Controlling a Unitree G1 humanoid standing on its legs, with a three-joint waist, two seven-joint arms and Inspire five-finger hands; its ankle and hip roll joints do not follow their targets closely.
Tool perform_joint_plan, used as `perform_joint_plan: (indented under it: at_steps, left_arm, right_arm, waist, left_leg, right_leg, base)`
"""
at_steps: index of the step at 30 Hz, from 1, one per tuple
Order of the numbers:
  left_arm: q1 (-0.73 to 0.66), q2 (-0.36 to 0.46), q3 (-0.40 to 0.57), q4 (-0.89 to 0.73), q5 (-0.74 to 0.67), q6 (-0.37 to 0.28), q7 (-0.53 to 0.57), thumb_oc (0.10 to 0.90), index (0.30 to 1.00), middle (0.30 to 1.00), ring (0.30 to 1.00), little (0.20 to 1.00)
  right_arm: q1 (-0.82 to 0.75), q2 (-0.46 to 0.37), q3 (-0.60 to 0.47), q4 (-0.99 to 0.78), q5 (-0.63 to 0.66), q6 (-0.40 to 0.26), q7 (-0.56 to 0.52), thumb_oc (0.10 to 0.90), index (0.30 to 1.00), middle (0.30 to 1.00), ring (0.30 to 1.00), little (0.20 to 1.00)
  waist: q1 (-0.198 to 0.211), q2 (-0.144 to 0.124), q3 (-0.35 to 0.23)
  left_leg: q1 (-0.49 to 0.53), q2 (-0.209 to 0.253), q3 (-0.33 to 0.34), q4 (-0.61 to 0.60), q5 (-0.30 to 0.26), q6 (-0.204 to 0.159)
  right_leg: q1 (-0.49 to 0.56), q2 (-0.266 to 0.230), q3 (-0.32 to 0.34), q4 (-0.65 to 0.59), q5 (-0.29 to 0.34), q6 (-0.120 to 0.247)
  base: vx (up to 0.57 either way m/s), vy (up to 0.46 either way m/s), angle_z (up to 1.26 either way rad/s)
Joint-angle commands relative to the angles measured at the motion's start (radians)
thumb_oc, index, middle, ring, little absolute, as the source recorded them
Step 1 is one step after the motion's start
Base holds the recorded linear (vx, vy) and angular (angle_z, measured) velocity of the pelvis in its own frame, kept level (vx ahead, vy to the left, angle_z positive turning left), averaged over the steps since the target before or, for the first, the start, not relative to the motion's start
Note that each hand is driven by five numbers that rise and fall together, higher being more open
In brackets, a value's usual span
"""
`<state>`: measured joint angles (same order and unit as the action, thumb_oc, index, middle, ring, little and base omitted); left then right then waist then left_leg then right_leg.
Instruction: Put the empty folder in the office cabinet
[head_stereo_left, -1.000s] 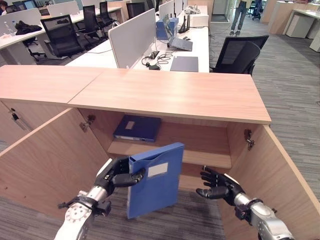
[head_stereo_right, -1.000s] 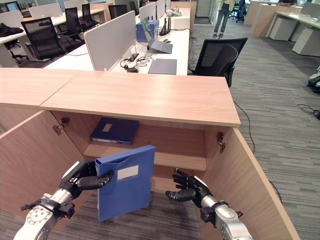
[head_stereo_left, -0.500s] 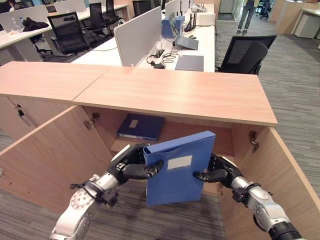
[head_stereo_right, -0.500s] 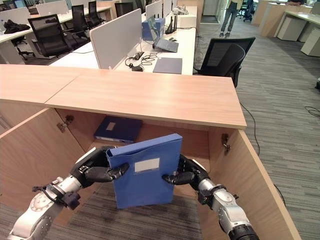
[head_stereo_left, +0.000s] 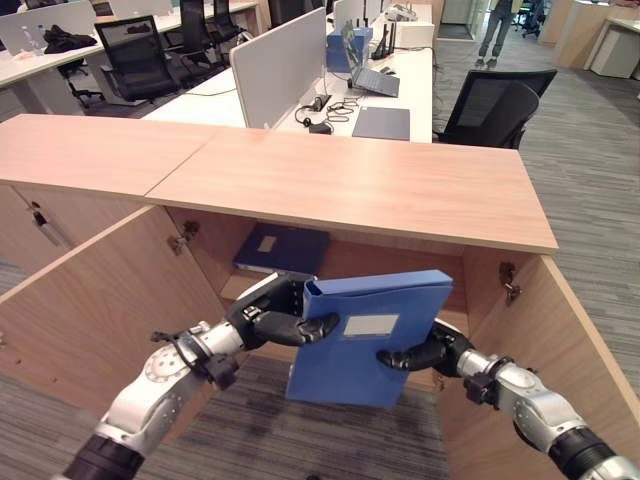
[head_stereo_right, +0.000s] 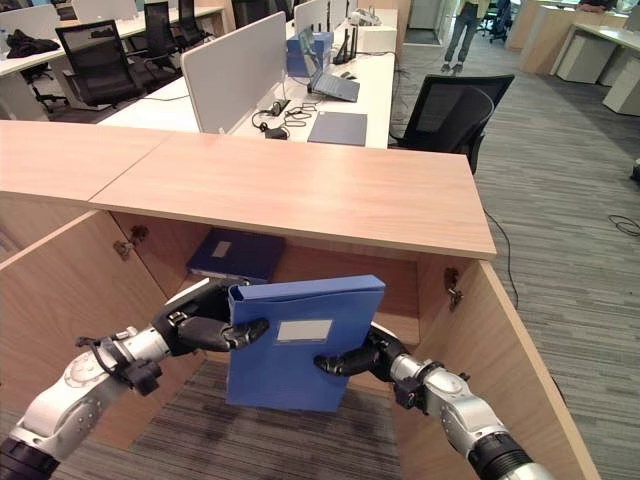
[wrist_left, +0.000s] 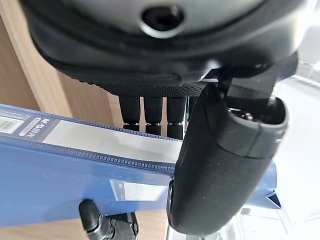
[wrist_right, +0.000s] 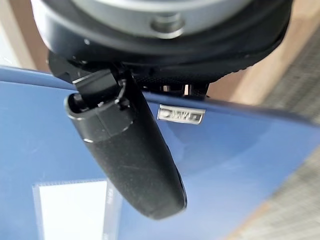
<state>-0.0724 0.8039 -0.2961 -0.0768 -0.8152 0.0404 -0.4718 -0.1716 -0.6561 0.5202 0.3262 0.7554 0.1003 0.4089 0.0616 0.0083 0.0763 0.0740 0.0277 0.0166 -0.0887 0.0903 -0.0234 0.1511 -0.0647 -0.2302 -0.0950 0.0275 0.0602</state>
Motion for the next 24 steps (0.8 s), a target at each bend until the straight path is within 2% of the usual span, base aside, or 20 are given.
perform_joint_plan:
  at_steps: [1, 3, 6, 9, 11, 12, 13, 14, 16, 18, 19, 20, 21, 24]
  left_arm:
    - [-0.218, -0.109, -0.297, -0.148, -0.165, -0.042, -0.244, 0.4, 0.3, 0.3, 0.3, 0.3]
    - [-0.226, -0.101, -0.329, -0.148, -0.177, -0.039, -0.255, 0.4, 0.3, 0.3, 0.3, 0.3]
    - [-0.219, -0.096, -0.339, -0.141, -0.181, -0.041, -0.259, 0.4, 0.3, 0.3, 0.3, 0.3]
    - [-0.145, -0.103, -0.31, -0.095, -0.171, -0.037, -0.242, 0.4, 0.3, 0.3, 0.3, 0.3]
    - [-0.073, -0.122, -0.277, -0.037, -0.171, -0.021, -0.208, 0.538, 0.507, 0.507, 0.507, 0.507]
    - [-0.073, -0.122, -0.277, -0.037, -0.171, -0.021, -0.208, 0.538, 0.507, 0.507, 0.507, 0.507]
    - [-0.059, -0.125, -0.275, -0.023, -0.167, -0.011, -0.199, 0.513, 0.469, 0.469, 0.469, 0.469]
    - [-0.031, -0.135, -0.264, 0.001, -0.171, -0.001, -0.183, 0.508, 0.462, 0.462, 0.462, 0.462]
    - [0.029, -0.152, -0.237, 0.057, -0.187, 0.023, -0.151, 0.551, 0.526, 0.526, 0.526, 0.526]
    - [0.043, -0.153, -0.231, 0.074, -0.199, 0.024, -0.136, 0.573, 0.559, 0.559, 0.559, 0.559]
    - [0.055, -0.147, -0.223, 0.085, -0.199, 0.025, -0.124, 0.66, 0.691, 0.691, 0.691, 0.691]
    - [0.069, -0.141, -0.216, 0.095, -0.2, 0.023, -0.107, 0.8, 0.9, 0.9, 0.9, 0.9]
    - [0.085, -0.15, -0.207, 0.142, -0.204, 0.03, -0.07, 0.8, 0.9, 0.9, 0.9, 0.9]
    - [0.084, -0.163, -0.201, 0.197, -0.193, 0.029, -0.038, 0.8, 0.9, 0.9, 0.9, 0.9]
  right_arm:
    - [-0.268, 0.17, 0.181, -0.226, 0.131, -0.091, 0.215, 0.4, 0.3, 0.3, 0.3, 0.3]
    - [-0.247, 0.166, 0.222, -0.22, 0.156, -0.09, 0.226, 0.4, 0.3, 0.3, 0.3, 0.3]
    - [-0.215, 0.174, 0.215, -0.197, 0.18, -0.092, 0.216, 0.4, 0.3, 0.3, 0.3, 0.3]
    - [-0.111, 0.244, 0.126, -0.163, 0.236, -0.121, 0.157, 0.4, 0.3, 0.3, 0.3, 0.3]
    - [-0.048, 0.295, 0.06, -0.146, 0.267, -0.147, 0.113, 0.4, 0.3, 0.3, 0.3, 0.3]
    - [-0.048, 0.296, 0.06, -0.146, 0.267, -0.147, 0.113, 0.4, 0.3, 0.3, 0.3, 0.3]
    - [-0.027, 0.315, 0.042, -0.136, 0.28, -0.15, 0.096, 0.4, 0.3, 0.3, 0.3, 0.3]
    - [0.002, 0.345, 0.014, -0.124, 0.302, -0.158, 0.073, 0.4, 0.3, 0.3, 0.3, 0.3]
    - [0.054, 0.418, -0.04, -0.084, 0.391, -0.171, 0.029, 0.4, 0.3, 0.3, 0.3, 0.3]
    - [0.07, 0.436, -0.054, -0.074, 0.409, -0.173, 0.022, 0.4, 0.3, 0.3, 0.3, 0.3]
    - [0.084, 0.451, -0.07, -0.066, 0.425, -0.173, 0.014, 0.4, 0.3, 0.3, 0.3, 0.3]
    - [0.1, 0.466, -0.088, -0.058, 0.448, -0.176, 0.003, 0.4, 0.3, 0.3, 0.3, 0.3]
    - [0.13, 0.509, -0.12, -0.042, 0.516, -0.182, -0.015, 0.4, 0.3, 0.3, 0.3, 0.3]
    - [0.156, 0.544, -0.148, -0.025, 0.571, -0.183, -0.045, 0.4, 0.3, 0.3, 0.3, 0.3]
  waist:
    - [-0.01, -0.04, -0.041]
    - [-0.014, -0.041, -0.04]
    - [-0.018, -0.041, -0.042]
    - [-0.026, -0.036, -0.044]
    - [-0.031, -0.031, -0.041]
    - [-0.031, -0.031, -0.044]
    - [-0.034, -0.03, -0.043]
    - [-0.036, -0.029, -0.044]
    - [-0.04, -0.023, -0.042]
    - [-0.041, -0.021, -0.041]
    - [-0.043, -0.018, -0.041]
    - [-0.044, -0.015, -0.04]
    - [-0.049, -0.01, -0.036]
    - [-0.054, -0.004, -0.031]
  left_leg:
    - [0.088, -0.054, 0.025, 0.001, -0.156, 0.012]
    - [0.088, -0.053, 0.026, 0.001, -0.156, 0.011]
    - [0.088, -0.054, 0.026, 0.001, -0.156, 0.011]
    - [0.09, -0.055, 0.027, 0.001, -0.158, 0.012]
    - [0.094, -0.054, 0.029, 0.001, -0.16, 0.013]
    - [0.09, -0.055, 0.029, 0.001, -0.159, 0.013]
    - [0.091, -0.055, 0.029, 0.001, -0.159, 0.014]
    - [0.091, -0.054, 0.029, 0.001, -0.16, 0.014]
    - [0.092, -0.054, 0.031, 0.001, -0.162, 0.014]
    - [0.092, -0.054, 0.032, 0.001, -0.162, 0.014]
    - [0.092, -0.054, 0.033, 0.001, -0.163, 0.013]
    - [0.091, -0.054, 0.034, 0.001, -0.163, 0.012]
    - [0.088, -0.053, 0.036, 0.001, -0.162, 0.01]
    - [0.082, -0.051, 0.038, 0.001, -0.16, 0.007]
  right_leg:
    - [-0.007, -0.003, 0.018, 0.008, -0.024, 0.041]
    - [-0.008, -0.003, 0.02, 0.008, -0.025, 0.042]
    - [-0.008, -0.003, 0.021, 0.008, -0.026, 0.042]
    - [-0.007, -0.003, 0.022, 0.008, -0.027, 0.043]
    - [-0.004, -0.003, 0.022, 0.008, -0.028, 0.043]
    - [-0.008, -0.003, 0.021, 0.008, -0.027, 0.043]
    - [-0.008, -0.003, 0.022, 0.008, -0.027, 0.042]
    - [-0.008, -0.003, 0.023, 0.008, -0.027, 0.042]
    - [-0.009, -0.002, 0.026, 0.008, -0.026, 0.042]
    - [-0.01, -0.002, 0.027, 0.008, -0.026, 0.042]
    - [-0.011, -0.002, 0.026, 0.008, -0.027, 0.042]
    - [-0.011, -0.002, 0.026, 0.008, -0.027, 0.042]
    - [-0.015, 0.0, 0.026, 0.008, -0.027, 0.042]
    - [-0.02, 0.001, 0.026, 0.008, -0.027, 0.041]
  base:
    - [0.0, 0.0, 0.0]
    - [0.0, 0.0, 0.0]
    - [0.0, 0.0, 0.0]
    - [0.0, 0.0, 0.0]
    - [0.0, 0.0, 0.0]
    - [0.0, 0.0, 0.0]
    - [0.0, 0.0, 0.0]
    - [0.0, 0.0, 0.0]
    - [0.0, 0.0, 0.0]
    - [0.0, 0.0, 0.0]
    - [0.0, 0.0, 0.0]
    - [0.02, -0.036, 0.0]
    - [0.02, -0.031, -0.01]
    - [0.01, -0.032, 0.0]
